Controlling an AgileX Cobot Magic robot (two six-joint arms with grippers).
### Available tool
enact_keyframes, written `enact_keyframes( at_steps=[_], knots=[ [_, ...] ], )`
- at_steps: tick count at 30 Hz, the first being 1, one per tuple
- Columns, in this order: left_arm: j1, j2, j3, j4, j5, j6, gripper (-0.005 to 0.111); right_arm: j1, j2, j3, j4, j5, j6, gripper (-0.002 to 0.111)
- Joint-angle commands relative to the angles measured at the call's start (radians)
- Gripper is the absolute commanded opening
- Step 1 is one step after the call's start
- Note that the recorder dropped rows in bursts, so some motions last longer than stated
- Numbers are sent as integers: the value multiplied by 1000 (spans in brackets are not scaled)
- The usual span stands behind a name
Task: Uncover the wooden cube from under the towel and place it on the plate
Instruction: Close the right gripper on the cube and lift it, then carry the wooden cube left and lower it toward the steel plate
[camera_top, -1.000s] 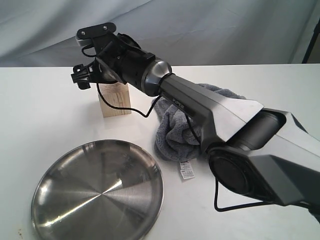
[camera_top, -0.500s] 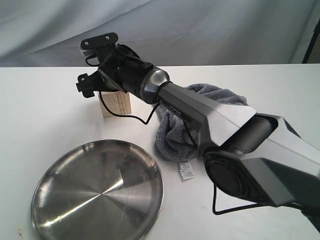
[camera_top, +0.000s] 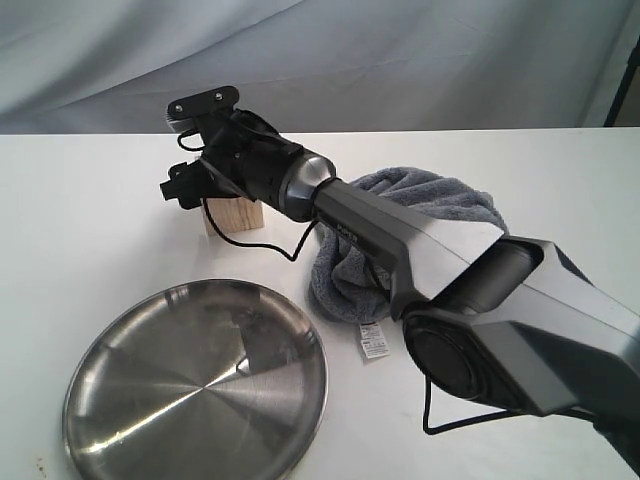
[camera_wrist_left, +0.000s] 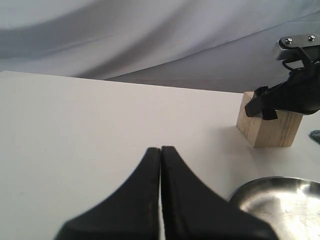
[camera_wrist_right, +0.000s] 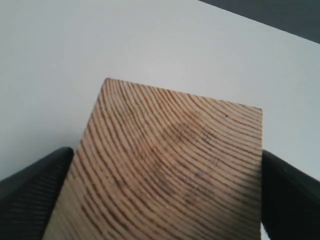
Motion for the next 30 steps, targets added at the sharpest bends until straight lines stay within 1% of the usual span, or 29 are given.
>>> enact_keyframes(
  at_steps=[1, 8, 10, 15, 18, 22, 25, 30],
  knots=[
    [2, -5, 5, -8, -7, -5, 2, -2, -31, 3, -6, 82, -112, 0],
    [2, -5, 5, -8, -7, -5, 2, -2, -112, 3, -6, 146, -283, 0],
    [2, -5, 5, -8, -7, -5, 2, -2, -136, 3, 21, 162, -328, 0],
    [2, -5, 5, -8, -7, -5, 2, -2, -199, 3, 185, 221, -520, 0],
    [2, -5, 5, -8, -7, -5, 2, -2, -229, 3, 280, 263, -600, 0],
    [2, -5, 5, -8, -7, -5, 2, -2, -262, 3, 327, 342, -681, 0],
    [2, -5, 5, -8, -7, -5, 2, -2, -283, 3, 367, 408, -806, 0],
    [2, -5, 5, -8, -7, -5, 2, -4, -320, 3, 563, 486, -955, 0]
  ],
)
